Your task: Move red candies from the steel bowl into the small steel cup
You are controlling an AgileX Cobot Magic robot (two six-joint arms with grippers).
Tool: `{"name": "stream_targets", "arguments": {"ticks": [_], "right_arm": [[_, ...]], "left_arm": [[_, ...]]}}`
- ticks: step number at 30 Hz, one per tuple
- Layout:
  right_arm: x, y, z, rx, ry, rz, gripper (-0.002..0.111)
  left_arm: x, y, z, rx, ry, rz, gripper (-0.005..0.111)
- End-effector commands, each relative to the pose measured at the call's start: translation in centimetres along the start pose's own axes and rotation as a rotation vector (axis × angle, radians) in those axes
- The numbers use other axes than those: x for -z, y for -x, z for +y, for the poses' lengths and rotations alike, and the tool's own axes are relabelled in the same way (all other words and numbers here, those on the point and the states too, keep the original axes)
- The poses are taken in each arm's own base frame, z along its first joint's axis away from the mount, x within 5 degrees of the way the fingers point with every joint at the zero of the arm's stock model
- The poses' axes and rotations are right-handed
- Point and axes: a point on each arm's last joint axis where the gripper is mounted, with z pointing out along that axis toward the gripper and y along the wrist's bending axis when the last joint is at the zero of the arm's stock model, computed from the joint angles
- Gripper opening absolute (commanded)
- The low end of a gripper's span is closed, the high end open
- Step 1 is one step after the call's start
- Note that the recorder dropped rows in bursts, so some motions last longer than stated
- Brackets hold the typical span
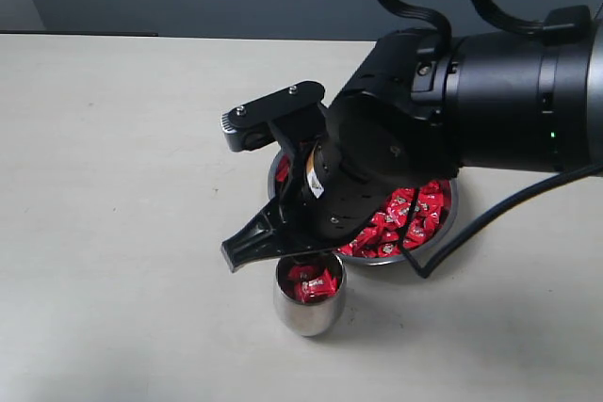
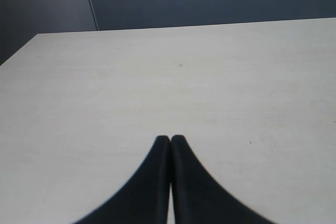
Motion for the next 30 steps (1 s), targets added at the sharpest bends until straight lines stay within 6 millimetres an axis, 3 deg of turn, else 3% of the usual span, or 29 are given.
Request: {"name": "stream_targets", "arguments": {"ticks": [1, 5, 10, 17, 23, 30], "right_arm": [[0.2, 0.1, -0.3, 0.05, -0.037, -0.027, 0.027], [0.9, 0.7, -1.8, 0.063, -0.187, -0.087, 0.027], [1.5, 1.4, -6.1, -0.032, -0.403, -0.109, 0.027], [1.2, 1.7, -11.6, -0.194, -0.412, -0.079, 0.027], [-0.5, 2.2, -12.6, -0.213, -0.278, -0.078, 0.027], [-4.4, 1.7, -13.0, -0.19, -0.295, 0.021, 0.027]], "left_arm": [[0.0, -0.1, 0.0, -0.002, -0.005, -0.008, 0.0], [0.0, -0.1, 0.0, -0.002, -0.005, -0.008, 0.0], [0.0, -0.1, 0.0, -0.002, -0.005, -0.008, 0.0], [0.0, -0.1, 0.0, -0.002, -0.005, -0.008, 0.0], [0.0, -0.1, 0.0, -0.002, -0.005, -0.008, 0.0], [0.0, -0.1, 0.0, -0.002, -0.005, -0.008, 0.0]]}}
